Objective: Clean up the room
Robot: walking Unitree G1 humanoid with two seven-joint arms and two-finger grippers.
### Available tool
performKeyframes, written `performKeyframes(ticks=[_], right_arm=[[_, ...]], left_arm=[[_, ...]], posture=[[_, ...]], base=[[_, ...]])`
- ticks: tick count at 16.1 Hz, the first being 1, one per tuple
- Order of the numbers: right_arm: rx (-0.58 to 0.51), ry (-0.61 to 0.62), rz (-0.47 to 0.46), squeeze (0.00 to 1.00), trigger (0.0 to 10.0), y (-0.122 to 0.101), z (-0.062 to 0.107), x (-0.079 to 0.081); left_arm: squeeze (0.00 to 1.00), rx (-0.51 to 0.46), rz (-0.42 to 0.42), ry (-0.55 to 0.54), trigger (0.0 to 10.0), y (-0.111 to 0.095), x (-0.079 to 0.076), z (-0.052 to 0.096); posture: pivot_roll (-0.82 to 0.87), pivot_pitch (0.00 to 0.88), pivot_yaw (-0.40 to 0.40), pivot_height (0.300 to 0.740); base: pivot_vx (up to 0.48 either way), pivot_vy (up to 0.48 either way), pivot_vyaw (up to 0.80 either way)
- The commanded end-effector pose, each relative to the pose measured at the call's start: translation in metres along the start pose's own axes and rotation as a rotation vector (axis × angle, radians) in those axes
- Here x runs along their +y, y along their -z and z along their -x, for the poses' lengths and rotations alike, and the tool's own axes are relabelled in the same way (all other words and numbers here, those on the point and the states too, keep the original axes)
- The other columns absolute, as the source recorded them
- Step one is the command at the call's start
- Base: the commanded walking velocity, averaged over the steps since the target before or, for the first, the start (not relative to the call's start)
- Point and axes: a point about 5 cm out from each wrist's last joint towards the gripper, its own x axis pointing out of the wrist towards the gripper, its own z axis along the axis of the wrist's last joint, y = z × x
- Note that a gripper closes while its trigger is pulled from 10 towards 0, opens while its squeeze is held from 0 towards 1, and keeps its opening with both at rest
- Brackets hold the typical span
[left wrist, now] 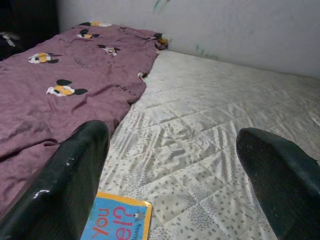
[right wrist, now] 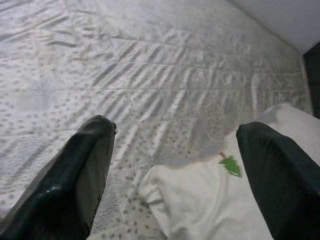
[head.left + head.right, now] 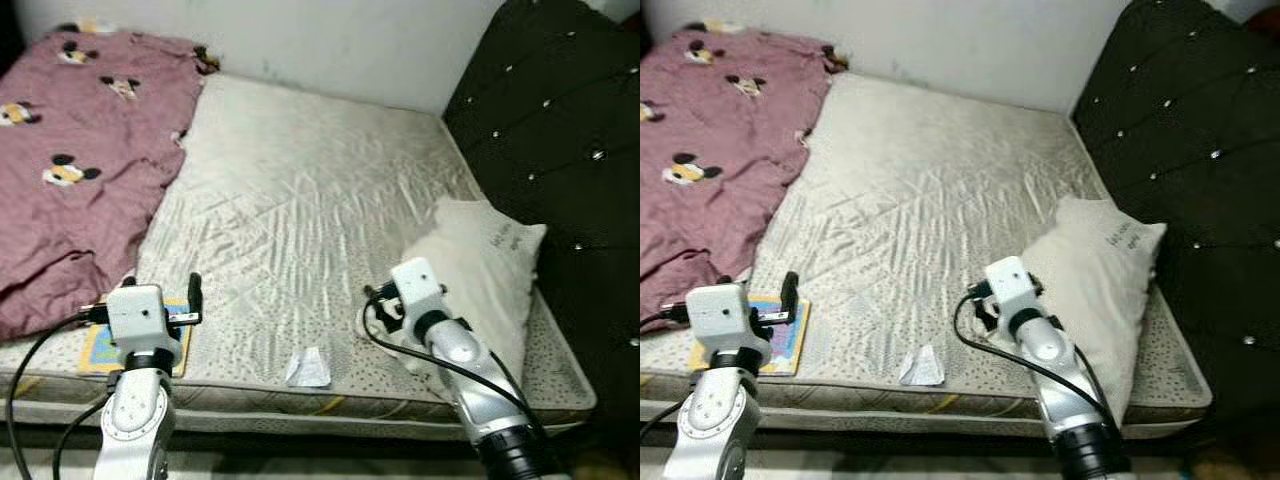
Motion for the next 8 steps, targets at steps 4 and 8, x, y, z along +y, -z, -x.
performKeyframes(ticks=[4, 8], right_arm=[[-0.018, 0.019, -0.034, 0.0, 10.0, -0.007, -0.002, 0.002], [-0.122, 0.212, -0.113, 0.0, 10.0, -0.011, 0.011, -0.02]], left_arm=[[0.0, 0.02, -0.002, -0.008, 10.0, 0.004, -0.001, 0.013], [0.0, 0.007, -0.008, 0.13, 10.0, -0.002, -0.022, -0.008]], posture=[[0.03, 0.079, -0.132, 0.74], [-0.05, 0.065, -0.009, 0.74]], base=[[0.0, 0.0, 0.0], [0.0, 0.0, 0.0]])
